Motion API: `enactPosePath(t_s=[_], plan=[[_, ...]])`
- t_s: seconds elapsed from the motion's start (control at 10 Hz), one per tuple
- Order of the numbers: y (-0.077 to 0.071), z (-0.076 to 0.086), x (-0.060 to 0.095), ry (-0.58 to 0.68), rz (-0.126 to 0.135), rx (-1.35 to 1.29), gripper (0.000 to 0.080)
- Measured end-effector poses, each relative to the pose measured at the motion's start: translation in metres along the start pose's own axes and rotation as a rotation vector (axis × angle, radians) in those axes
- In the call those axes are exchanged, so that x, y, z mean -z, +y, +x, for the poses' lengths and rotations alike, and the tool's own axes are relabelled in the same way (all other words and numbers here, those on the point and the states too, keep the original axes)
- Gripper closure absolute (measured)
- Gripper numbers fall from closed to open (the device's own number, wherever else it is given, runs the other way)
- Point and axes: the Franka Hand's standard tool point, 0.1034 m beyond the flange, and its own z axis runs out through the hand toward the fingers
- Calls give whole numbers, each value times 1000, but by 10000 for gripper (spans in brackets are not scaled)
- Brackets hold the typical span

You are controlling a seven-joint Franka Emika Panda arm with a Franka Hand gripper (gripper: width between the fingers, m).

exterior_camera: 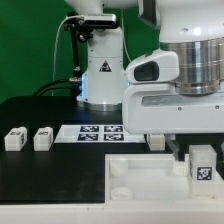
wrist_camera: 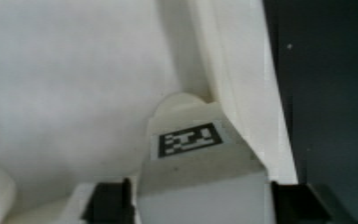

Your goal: Assemble one leg

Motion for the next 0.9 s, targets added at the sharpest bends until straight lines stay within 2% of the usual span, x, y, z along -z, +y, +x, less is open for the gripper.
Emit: enactPosePath(t_s=[0.3,0.5,0.6,0.8,0.9], plan=[[0,0,0,-6,13,-359,508],[3,4,0,-41,64,-774,508],[2,4,0,-52,69,-955,508],[2,4,-1,-72,101,-1216,506],[1,3,-1,-74,100,-1245,506]])
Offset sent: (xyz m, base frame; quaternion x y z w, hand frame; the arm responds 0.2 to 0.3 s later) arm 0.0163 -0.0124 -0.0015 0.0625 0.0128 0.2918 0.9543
